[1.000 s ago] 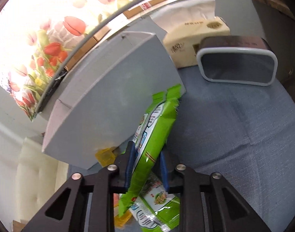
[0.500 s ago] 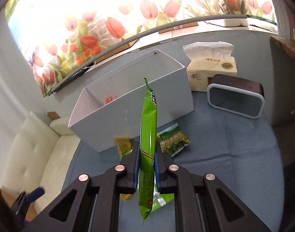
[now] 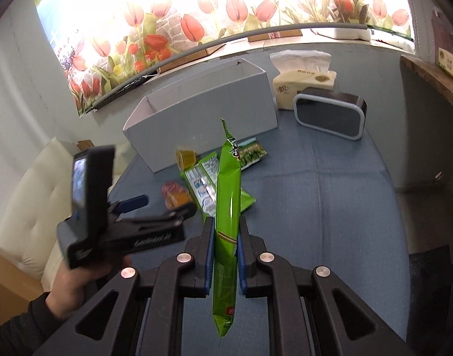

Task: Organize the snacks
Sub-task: 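Grasp a yellow jelly cup with the left tool while the right tool holds the stick packet, then carry the jelly cup and stick packet into the white box and release both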

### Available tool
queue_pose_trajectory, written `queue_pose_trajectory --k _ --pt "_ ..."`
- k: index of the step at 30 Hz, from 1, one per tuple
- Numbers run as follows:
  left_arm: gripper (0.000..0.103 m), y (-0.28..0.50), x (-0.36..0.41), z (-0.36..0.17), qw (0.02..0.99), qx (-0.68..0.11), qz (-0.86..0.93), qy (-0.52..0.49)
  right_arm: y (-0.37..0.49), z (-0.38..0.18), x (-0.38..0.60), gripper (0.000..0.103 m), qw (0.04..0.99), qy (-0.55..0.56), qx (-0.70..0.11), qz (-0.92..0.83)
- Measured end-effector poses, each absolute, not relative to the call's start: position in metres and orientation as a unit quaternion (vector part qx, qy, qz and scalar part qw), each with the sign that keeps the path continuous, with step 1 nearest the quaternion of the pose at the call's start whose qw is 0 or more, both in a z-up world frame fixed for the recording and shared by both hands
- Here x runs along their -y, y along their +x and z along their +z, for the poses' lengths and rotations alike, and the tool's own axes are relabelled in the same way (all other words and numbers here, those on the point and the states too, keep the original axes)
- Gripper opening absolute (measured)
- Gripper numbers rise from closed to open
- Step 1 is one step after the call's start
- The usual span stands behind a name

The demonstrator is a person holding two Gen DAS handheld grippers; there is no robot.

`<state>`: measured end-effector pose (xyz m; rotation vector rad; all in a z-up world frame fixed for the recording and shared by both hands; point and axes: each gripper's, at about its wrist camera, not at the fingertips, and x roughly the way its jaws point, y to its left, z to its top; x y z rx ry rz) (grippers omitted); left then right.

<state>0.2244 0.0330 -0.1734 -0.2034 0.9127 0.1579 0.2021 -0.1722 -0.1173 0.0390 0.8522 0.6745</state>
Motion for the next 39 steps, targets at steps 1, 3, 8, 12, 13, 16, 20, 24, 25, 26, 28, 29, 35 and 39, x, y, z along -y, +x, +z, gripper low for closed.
queue_pose_trajectory --k 1,3,8,12,13,16,20,24,25,26,28,29,35,39 --pt "0.086 0.226 -0.034 -0.176 0.888 -0.441 0.08 -0.1 0.2 -0.119 0.175 0.014 0.854 0.022 -0.408 0.322" --pt "0.069 0.23 -0.033 -0.18 0.884 -0.446 0.091 -0.102 0.197 -0.121 0.178 0.013 0.85 0.03 -0.411 0.327" --pt "0.06 0.231 -0.037 -0.181 0.887 -0.44 0.084 -0.109 0.192 -0.121 0.181 0.013 0.849 0.031 -0.405 0.338" --pt "0.048 0.222 -0.041 -0.175 0.89 -0.434 0.074 -0.122 0.19 -0.121 0.183 0.013 0.847 0.037 -0.404 0.343" --pt "0.048 0.219 -0.041 -0.174 0.891 -0.433 0.068 -0.12 0.189 -0.121 0.183 0.013 0.848 0.034 -0.403 0.342" --pt "0.048 0.21 -0.042 -0.174 0.89 -0.434 0.059 -0.125 0.191 -0.121 0.183 0.013 0.846 0.037 -0.402 0.347" --pt "0.048 0.189 -0.044 -0.166 0.895 -0.422 0.043 -0.137 0.19 -0.123 0.181 0.014 0.845 0.037 -0.402 0.351" --pt "0.048 0.171 -0.046 -0.153 0.901 -0.411 0.03 -0.135 0.186 -0.124 0.172 0.014 0.842 0.026 -0.401 0.359" --pt "0.048 0.167 -0.047 -0.15 0.902 -0.408 0.027 -0.139 0.186 -0.125 0.17 0.014 0.842 0.025 -0.401 0.361" --pt "0.048 0.164 -0.047 -0.146 0.904 -0.404 0.024 -0.141 0.186 -0.126 0.168 0.014 0.841 0.024 -0.402 0.362" --pt "0.048 0.158 -0.048 -0.138 0.907 -0.397 0.021 -0.139 0.186 -0.127 0.162 0.014 0.839 0.021 -0.404 0.365" --pt "0.048 0.156 -0.048 -0.132 0.909 -0.394 0.018 -0.136 0.187 -0.126 0.159 0.014 0.837 0.02 -0.404 0.368" --pt "0.048 0.152 -0.055 -0.088 0.923 -0.365 0.016 -0.119 0.204 -0.111 0.138 0.014 0.838 0.008 -0.39 0.381" --pt "0.048 0.165 -0.067 -0.058 0.934 -0.339 0.025 -0.11 0.227 -0.09 0.12 0.014 0.844 0.004 -0.369 0.388"
